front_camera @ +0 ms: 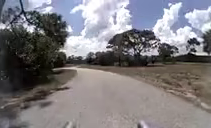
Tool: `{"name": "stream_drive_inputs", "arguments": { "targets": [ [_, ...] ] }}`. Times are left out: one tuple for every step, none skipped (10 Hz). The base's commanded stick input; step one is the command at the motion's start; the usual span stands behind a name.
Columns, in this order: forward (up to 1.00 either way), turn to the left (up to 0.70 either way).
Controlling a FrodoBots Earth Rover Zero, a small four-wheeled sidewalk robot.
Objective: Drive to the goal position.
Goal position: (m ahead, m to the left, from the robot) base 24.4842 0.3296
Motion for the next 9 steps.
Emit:
{"name": "stream_drive_inputs", "arguments": {
  "targets": [
    [1.0, 0.0],
    [1.0, 0.0],
    [1.0, 0.0],
    [1.0, 0.0],
    [1.0, 0.0],
    [1.0, 0.0],
    [1.0, 0.0],
    [1.0, 0.0],
    [1.0, 0.0]
  ]
}}
